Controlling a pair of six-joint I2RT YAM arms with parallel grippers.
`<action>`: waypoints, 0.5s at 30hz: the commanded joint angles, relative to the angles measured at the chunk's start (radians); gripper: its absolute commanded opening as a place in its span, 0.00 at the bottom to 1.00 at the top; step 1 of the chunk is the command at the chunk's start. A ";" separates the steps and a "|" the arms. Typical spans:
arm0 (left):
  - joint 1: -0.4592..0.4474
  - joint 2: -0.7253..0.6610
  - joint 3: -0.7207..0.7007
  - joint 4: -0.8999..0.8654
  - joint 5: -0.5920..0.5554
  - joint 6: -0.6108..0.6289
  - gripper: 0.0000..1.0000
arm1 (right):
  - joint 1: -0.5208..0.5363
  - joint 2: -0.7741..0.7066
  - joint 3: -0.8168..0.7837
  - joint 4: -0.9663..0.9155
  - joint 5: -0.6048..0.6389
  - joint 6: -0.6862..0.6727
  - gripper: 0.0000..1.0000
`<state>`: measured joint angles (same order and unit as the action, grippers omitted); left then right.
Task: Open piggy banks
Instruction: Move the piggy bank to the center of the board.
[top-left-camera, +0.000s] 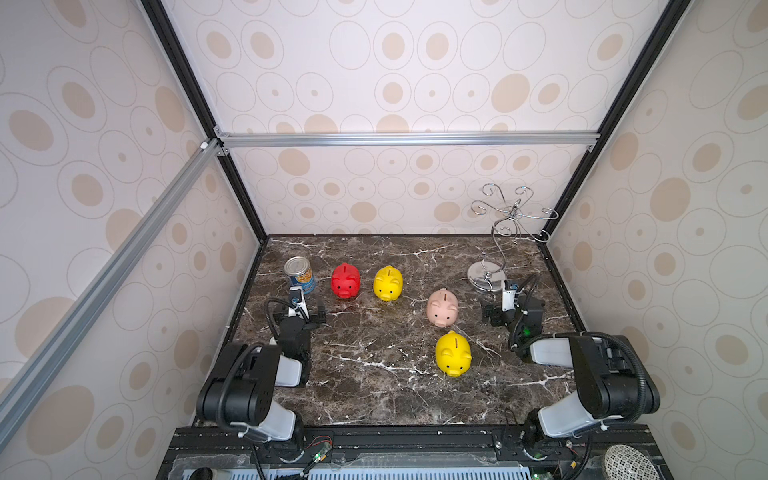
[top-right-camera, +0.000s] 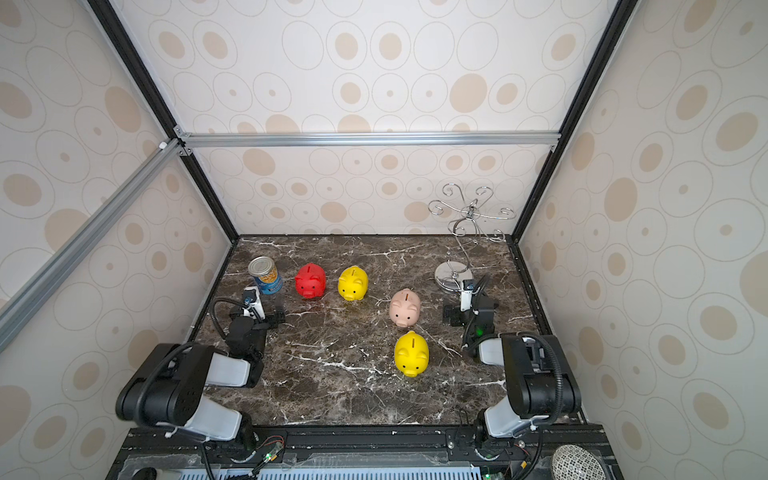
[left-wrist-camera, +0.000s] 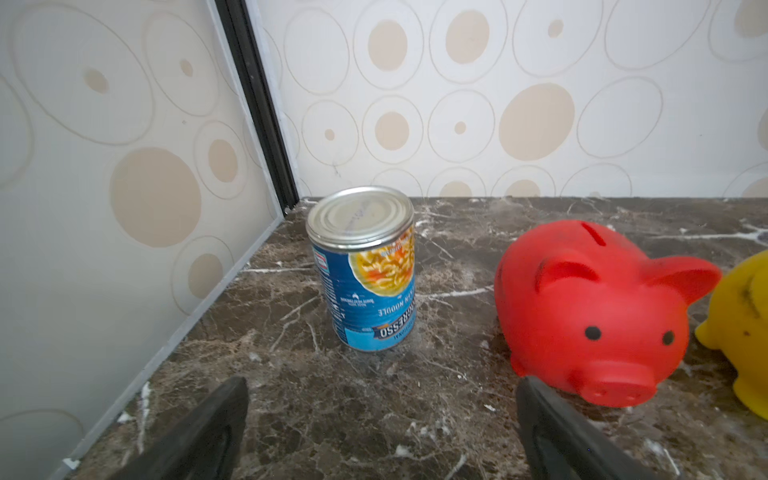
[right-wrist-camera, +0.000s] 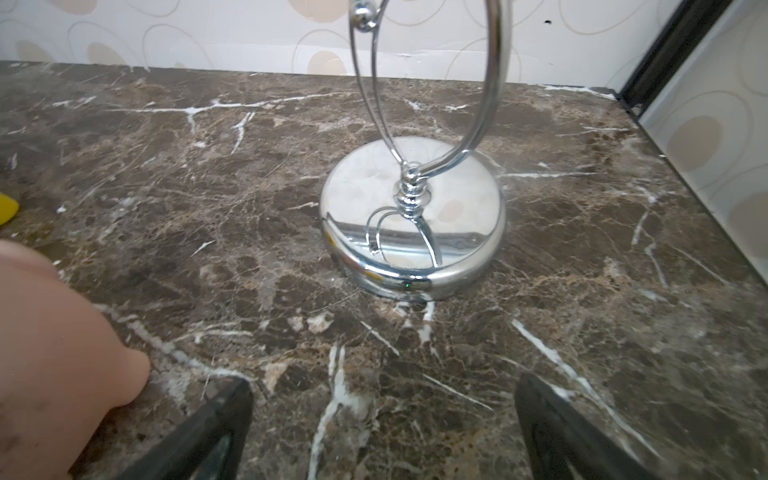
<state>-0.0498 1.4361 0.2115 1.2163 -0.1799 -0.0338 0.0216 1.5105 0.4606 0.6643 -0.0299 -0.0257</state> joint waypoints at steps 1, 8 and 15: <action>-0.004 -0.235 0.054 -0.246 -0.028 -0.061 1.00 | 0.000 -0.124 0.160 -0.301 0.107 0.032 0.99; -0.003 -0.552 0.444 -1.055 0.044 -0.361 1.00 | 0.090 -0.334 0.537 -0.947 0.271 0.202 0.99; -0.003 -0.752 0.531 -1.393 0.036 -0.760 1.00 | 0.073 -0.443 0.576 -1.183 0.140 0.484 0.77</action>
<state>-0.0525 0.7467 0.7620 0.1120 -0.1135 -0.5396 0.0956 1.0542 1.0485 -0.2756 0.1814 0.3454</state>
